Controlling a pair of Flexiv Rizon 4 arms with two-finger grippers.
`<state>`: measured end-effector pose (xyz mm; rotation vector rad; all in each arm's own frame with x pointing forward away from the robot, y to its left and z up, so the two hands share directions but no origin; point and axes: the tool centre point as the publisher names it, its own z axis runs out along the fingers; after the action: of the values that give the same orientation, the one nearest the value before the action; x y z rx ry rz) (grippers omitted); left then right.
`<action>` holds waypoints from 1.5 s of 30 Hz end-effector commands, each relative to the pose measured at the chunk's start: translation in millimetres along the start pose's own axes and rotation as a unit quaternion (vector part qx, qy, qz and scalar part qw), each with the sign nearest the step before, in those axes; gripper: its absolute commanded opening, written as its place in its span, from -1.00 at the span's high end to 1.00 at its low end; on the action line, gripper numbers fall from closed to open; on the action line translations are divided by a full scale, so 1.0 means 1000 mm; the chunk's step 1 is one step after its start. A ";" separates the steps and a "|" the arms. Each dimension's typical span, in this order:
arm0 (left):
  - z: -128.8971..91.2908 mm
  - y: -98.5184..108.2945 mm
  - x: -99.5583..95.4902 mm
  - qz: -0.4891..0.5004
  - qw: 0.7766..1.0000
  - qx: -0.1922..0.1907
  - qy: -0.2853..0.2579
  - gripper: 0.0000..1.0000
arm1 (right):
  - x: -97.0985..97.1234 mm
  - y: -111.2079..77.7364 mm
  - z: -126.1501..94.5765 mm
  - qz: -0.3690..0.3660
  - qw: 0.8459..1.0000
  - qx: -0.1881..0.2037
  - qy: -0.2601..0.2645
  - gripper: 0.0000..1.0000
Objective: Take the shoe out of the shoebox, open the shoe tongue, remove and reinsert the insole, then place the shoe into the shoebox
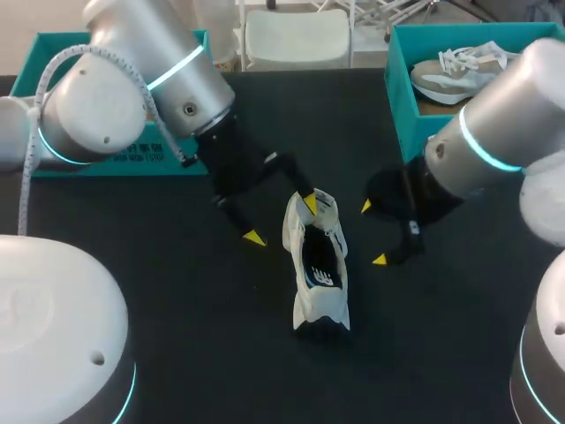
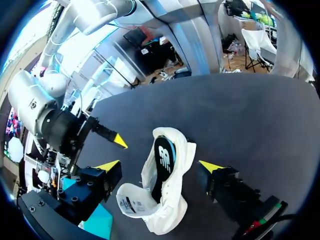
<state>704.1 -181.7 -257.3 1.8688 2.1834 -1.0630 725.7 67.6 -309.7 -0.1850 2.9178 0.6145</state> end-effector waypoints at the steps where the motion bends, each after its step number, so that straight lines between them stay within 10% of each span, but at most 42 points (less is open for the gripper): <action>1: 0.000 0.000 0.000 0.000 1.000 -0.001 0.001 -1.00 | 0.006 -0.017 -0.066 -0.003 1.000 0.006 0.003 -1.00; 19: -0.002 0.003 -0.002 0.015 0.993 0.046 0.103 -1.00 | 0.002 -0.040 -0.157 -0.006 0.999 0.032 0.042 -1.00; 37: 0.004 0.005 -0.011 0.049 0.984 0.062 0.161 -1.00 | -0.007 -0.043 -0.169 0.010 0.999 0.046 0.026 -1.00; 38: 0.006 0.006 -0.012 0.046 0.984 0.062 0.160 -0.89 | -0.007 -0.043 -0.169 0.010 0.999 0.046 0.026 -1.00; 40: 0.010 0.004 -0.012 0.046 0.983 0.062 0.164 0.81 | -0.007 -0.043 -0.169 0.010 0.999 0.046 0.026 -1.00; 45: 0.024 -0.004 -0.013 0.060 0.980 0.058 0.181 1.00 | -0.007 -0.043 -0.169 0.010 0.999 0.046 0.026 -1.00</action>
<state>699.3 -197.0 -263.9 2.3582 2.1828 -0.9367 718.2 -40.9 -171.9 -0.1657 2.9952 0.4892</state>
